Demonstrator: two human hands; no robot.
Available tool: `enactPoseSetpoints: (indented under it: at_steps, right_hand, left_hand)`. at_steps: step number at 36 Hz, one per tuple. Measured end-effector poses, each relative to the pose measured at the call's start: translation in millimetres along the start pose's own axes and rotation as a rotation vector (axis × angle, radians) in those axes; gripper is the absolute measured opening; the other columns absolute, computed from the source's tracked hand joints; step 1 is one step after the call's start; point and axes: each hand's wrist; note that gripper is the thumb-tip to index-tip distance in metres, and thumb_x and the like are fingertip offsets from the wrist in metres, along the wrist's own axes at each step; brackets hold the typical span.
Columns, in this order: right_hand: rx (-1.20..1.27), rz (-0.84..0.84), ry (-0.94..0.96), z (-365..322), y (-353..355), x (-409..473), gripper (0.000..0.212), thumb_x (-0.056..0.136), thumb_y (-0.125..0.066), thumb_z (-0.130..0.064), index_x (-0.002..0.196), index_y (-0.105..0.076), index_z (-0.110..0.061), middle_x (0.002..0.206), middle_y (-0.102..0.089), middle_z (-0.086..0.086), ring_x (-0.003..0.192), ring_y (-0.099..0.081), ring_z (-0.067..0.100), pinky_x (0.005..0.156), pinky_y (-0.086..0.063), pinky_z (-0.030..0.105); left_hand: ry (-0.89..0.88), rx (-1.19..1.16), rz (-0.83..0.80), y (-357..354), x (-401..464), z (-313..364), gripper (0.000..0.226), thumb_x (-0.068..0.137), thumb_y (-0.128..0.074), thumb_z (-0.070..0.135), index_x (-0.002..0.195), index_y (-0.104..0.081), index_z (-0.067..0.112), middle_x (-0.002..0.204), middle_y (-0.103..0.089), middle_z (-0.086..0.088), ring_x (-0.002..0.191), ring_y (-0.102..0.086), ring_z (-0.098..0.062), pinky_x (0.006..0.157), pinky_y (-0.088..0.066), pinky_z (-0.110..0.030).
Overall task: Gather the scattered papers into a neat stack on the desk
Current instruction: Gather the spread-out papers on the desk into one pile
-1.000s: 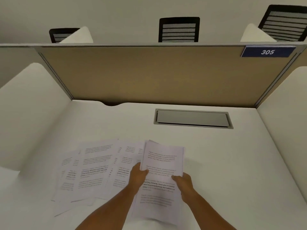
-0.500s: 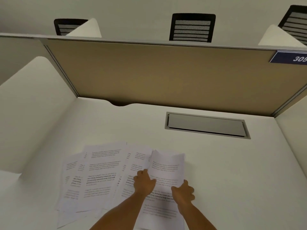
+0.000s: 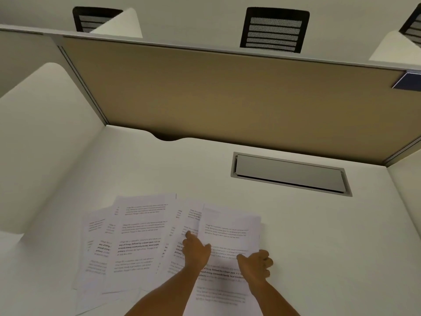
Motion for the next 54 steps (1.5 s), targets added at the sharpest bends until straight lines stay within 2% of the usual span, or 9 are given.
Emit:
enactPoseSetpoints:
  at_steps: [8,13,17,22,37,41,45,50,54]
  right_hand:
    - [0.07,-0.053,0.0,6,9,6,0.059,0.084,-0.065,-0.024,0.127,-0.026,-0.011,0.105,-0.054,0.007,0.099,-0.052,0.027,0.082,-0.046,0.036]
    - [0.043,-0.093,0.031,18,9,4,0.034,0.079,-0.06,-0.021,0.111,-0.061,-0.012,0.092,-0.07,0.001,0.081,-0.066,0.021,0.073,-0.056,0.033]
    - [0.112,-0.116,0.101,19,8,-11,0.022,0.083,-0.06,-0.015,0.102,-0.068,-0.011,0.089,-0.072,0.004,0.074,-0.065,0.018,0.056,-0.045,0.023]
    - [0.168,-0.163,0.124,12,-4,-21,0.018,0.083,-0.066,-0.016,0.101,-0.068,-0.015,0.095,-0.073,0.001,0.084,-0.068,0.019,0.072,-0.055,0.028]
    - [0.098,-0.128,0.22,-13,-50,-27,0.028,0.086,-0.051,0.001,0.109,-0.065,-0.005,0.103,-0.072,0.01,0.081,-0.067,0.021,0.066,-0.055,0.029]
    - [-0.069,-0.072,0.165,-19,-57,-23,0.039,0.085,-0.054,-0.008,0.123,-0.061,-0.011,0.122,-0.064,0.008,0.105,-0.06,0.027,0.083,-0.053,0.034]
    - [-0.202,-0.064,0.058,-28,-56,-29,0.047,0.089,-0.057,-0.013,0.135,-0.048,-0.014,0.142,-0.036,0.013,0.126,-0.04,0.034,0.081,-0.032,0.032]
    - [-0.125,-0.082,0.001,-27,-61,-26,0.053,0.087,-0.058,-0.012,0.137,-0.043,-0.012,0.141,-0.028,0.014,0.103,-0.043,0.028,0.104,-0.043,0.043]
    - [-0.001,-0.105,0.023,-25,-57,-27,0.051,0.087,-0.058,-0.005,0.135,-0.041,-0.01,0.138,-0.028,0.014,0.094,-0.053,0.03,0.087,-0.053,0.041]
  left_hand:
    - [-0.062,-0.101,0.007,1,6,-17,0.043,0.082,-0.069,0.017,0.121,-0.051,0.013,0.12,-0.067,-0.009,0.101,-0.067,-0.025,0.085,-0.059,-0.039]
    - [-0.177,-0.134,-0.045,10,-7,-21,0.014,0.086,-0.065,0.008,0.099,-0.063,0.011,0.102,-0.072,-0.007,0.081,-0.065,-0.012,0.062,-0.048,-0.011]
    - [-0.221,-0.136,-0.024,21,-13,-24,0.016,0.087,-0.066,0.008,0.102,-0.063,0.011,0.101,-0.071,-0.002,0.086,-0.067,-0.015,0.072,-0.054,-0.018]
    - [-0.269,-0.122,0.052,44,-9,-25,0.019,0.087,-0.067,0.011,0.107,-0.065,0.01,0.102,-0.07,-0.002,0.089,-0.066,-0.016,0.082,-0.056,-0.026]
    - [-0.22,0.008,-0.008,93,31,-28,0.027,0.086,-0.067,0.007,0.113,-0.066,0.006,0.111,-0.071,-0.009,0.095,-0.066,-0.019,0.086,-0.055,-0.028]
    - [-0.182,0.089,-0.011,85,36,-32,0.049,0.084,-0.07,0.022,0.129,-0.056,0.009,0.137,-0.05,-0.009,0.121,-0.053,-0.025,0.104,-0.047,-0.041]
    - [-0.155,0.208,0.057,82,32,-29,0.055,0.084,-0.068,0.03,0.133,-0.051,0.012,0.155,-0.017,-0.008,0.138,-0.027,-0.035,0.11,-0.036,-0.046]
    - [-0.142,0.186,0.064,79,37,-33,0.054,0.087,-0.067,0.029,0.135,-0.05,0.009,0.158,-0.009,-0.01,0.141,-0.021,-0.035,0.112,-0.036,-0.047]
    - [-0.133,0.148,0.07,82,41,-33,0.056,0.084,-0.07,0.028,0.133,-0.052,0.007,0.151,-0.024,-0.01,0.135,-0.034,-0.032,0.11,-0.04,-0.045]
Point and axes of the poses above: each hand's wrist, its own x-axis towards the middle knuckle, its own y-axis out of the back of the hand, z = x × y
